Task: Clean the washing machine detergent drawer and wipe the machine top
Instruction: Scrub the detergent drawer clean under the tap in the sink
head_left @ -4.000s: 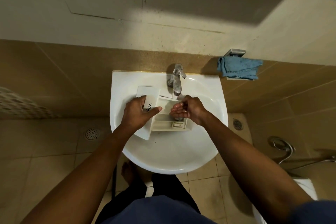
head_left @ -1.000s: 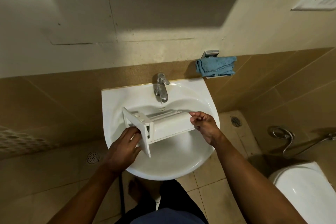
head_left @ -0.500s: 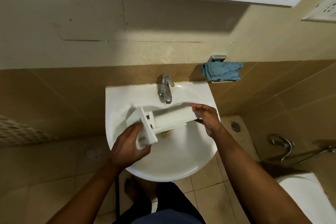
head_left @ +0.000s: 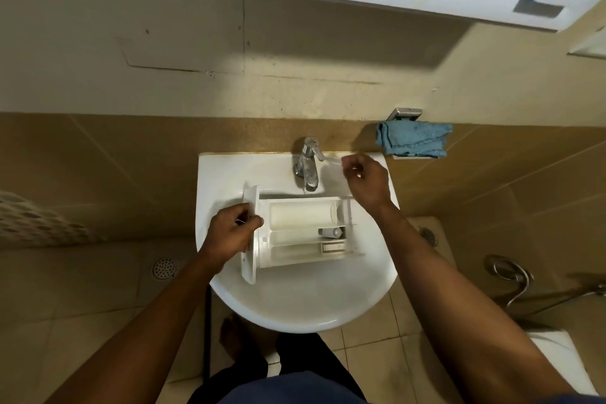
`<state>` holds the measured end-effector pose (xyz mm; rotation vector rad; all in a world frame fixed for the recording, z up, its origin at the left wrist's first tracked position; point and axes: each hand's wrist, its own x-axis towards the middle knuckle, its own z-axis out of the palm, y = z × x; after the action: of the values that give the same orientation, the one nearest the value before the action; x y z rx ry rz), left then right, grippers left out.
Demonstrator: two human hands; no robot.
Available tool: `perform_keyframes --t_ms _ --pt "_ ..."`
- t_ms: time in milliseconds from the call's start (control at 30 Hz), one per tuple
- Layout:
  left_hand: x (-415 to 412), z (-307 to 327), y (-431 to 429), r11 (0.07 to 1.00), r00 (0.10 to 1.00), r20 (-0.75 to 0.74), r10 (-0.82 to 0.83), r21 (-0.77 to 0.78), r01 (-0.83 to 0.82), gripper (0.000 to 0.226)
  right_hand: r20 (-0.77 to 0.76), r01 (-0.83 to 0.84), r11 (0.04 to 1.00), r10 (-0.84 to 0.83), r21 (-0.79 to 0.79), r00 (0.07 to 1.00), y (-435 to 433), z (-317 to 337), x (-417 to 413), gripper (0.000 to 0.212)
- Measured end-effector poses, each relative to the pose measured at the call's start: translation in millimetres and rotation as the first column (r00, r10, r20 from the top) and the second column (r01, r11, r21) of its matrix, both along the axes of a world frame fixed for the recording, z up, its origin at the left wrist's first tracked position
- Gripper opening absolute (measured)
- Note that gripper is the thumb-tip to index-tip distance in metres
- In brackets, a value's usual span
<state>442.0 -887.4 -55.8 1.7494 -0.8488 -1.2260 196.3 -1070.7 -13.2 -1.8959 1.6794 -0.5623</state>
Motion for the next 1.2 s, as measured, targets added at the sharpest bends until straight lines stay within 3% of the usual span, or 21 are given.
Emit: perform_keyframes --t_ms 100,200,400,533,600,733,833,900,967,1067,1200 --pt "2 1 -2 0.999 0.997 -0.073 0.006 0.044 -0.002 0.016 0.192 -0.128 0.992 0.125 0.004 0.973 -8 20 23 0.025" --pt "4 6 -2 0.998 0.996 -0.088 -0.014 0.065 0.020 0.031 0.156 -0.215 0.976 0.210 0.020 0.965 -13 21 37 0.022" --pt "7 4 0 0.998 0.992 -0.124 0.006 0.061 0.001 0.020 0.257 -0.058 0.994 0.034 0.089 0.966 1 18 42 0.019" --pt "8 3 1 0.998 0.989 -0.142 0.031 0.058 -0.022 0.015 0.248 0.063 0.997 -0.074 0.052 0.966 26 18 63 0.017" --pt "8 3 1 0.998 0.988 -0.149 0.037 0.063 -0.028 0.016 0.211 0.067 0.998 -0.068 0.013 0.975 33 20 70 0.010" --pt "9 4 1 0.997 0.984 -0.171 0.041 0.070 -0.029 0.018 0.200 -0.036 0.999 0.039 -0.018 0.979 32 22 46 0.022" --pt "11 6 5 0.997 0.979 -0.199 0.048 0.074 -0.034 0.016 0.180 0.074 0.994 -0.059 -0.081 0.982 38 12 12 0.026" --pt "12 6 8 0.997 0.973 -0.228 0.044 0.074 -0.028 0.017 0.160 0.164 0.986 -0.159 -0.022 0.974 44 4 -6 0.023" --pt "11 6 10 0.997 0.966 -0.254 0.040 0.074 -0.022 0.018 0.157 0.194 0.971 -0.216 0.140 0.964 52 -4 -17 0.018" --pt "10 7 13 0.998 0.964 -0.263 0.030 0.061 -0.015 0.019 0.240 0.205 0.891 -0.320 0.406 0.916 60 -16 -23 0.037" --pt "10 15 18 0.999 0.955 -0.297 0.023 0.030 -0.015 0.026 0.347 0.193 0.900 -0.338 0.391 0.875 66 -16 -33 0.054"
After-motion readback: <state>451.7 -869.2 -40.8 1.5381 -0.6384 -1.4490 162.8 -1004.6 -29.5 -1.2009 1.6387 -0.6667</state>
